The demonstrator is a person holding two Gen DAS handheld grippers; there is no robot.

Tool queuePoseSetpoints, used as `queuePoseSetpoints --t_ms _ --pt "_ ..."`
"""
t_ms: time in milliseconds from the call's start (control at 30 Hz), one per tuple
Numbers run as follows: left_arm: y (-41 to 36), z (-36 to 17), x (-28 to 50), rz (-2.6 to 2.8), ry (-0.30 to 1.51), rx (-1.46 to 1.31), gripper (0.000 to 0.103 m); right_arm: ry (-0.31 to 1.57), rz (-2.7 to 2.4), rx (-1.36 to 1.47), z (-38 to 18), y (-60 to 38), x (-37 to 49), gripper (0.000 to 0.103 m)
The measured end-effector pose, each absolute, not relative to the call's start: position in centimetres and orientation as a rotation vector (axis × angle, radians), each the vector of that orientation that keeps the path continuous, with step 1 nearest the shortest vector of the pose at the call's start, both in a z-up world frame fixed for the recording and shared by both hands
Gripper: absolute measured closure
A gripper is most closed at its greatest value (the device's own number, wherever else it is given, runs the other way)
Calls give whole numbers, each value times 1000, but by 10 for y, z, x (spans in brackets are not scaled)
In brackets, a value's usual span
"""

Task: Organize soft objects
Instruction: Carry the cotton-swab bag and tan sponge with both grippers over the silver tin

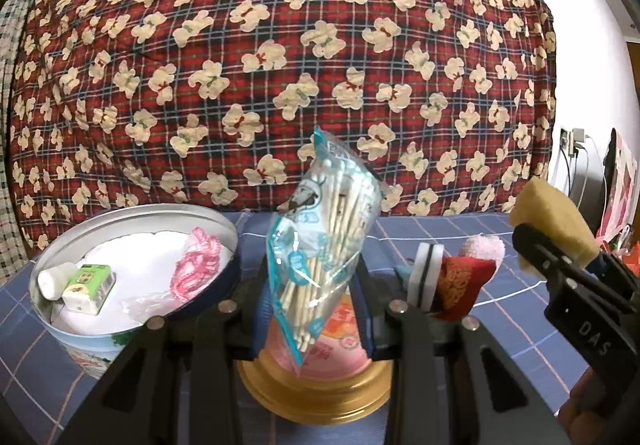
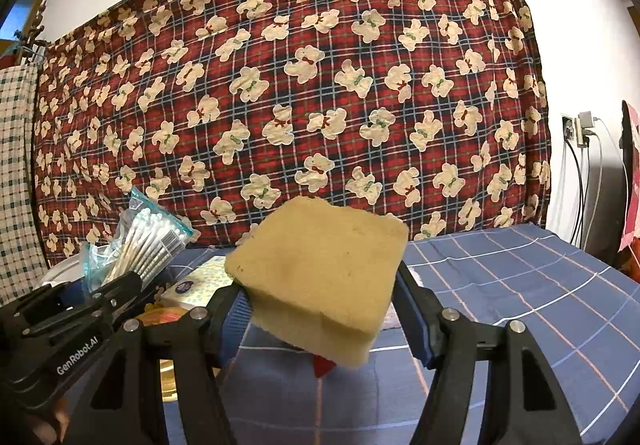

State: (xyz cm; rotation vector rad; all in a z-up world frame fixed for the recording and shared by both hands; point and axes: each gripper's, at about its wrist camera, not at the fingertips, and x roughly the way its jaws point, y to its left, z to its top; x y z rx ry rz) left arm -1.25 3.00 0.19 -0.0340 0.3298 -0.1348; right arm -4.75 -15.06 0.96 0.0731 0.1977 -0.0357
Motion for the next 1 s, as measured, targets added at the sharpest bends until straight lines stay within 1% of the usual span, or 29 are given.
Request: queuePoseSetpoints --t_ms 467,1000 --pt "62 6 -16 -108 314 -70 69 196 54 34 11 -107 -46 35" --pt "125 27 -18 0 273 -106 69 167 206 25 36 -36 -28 35"
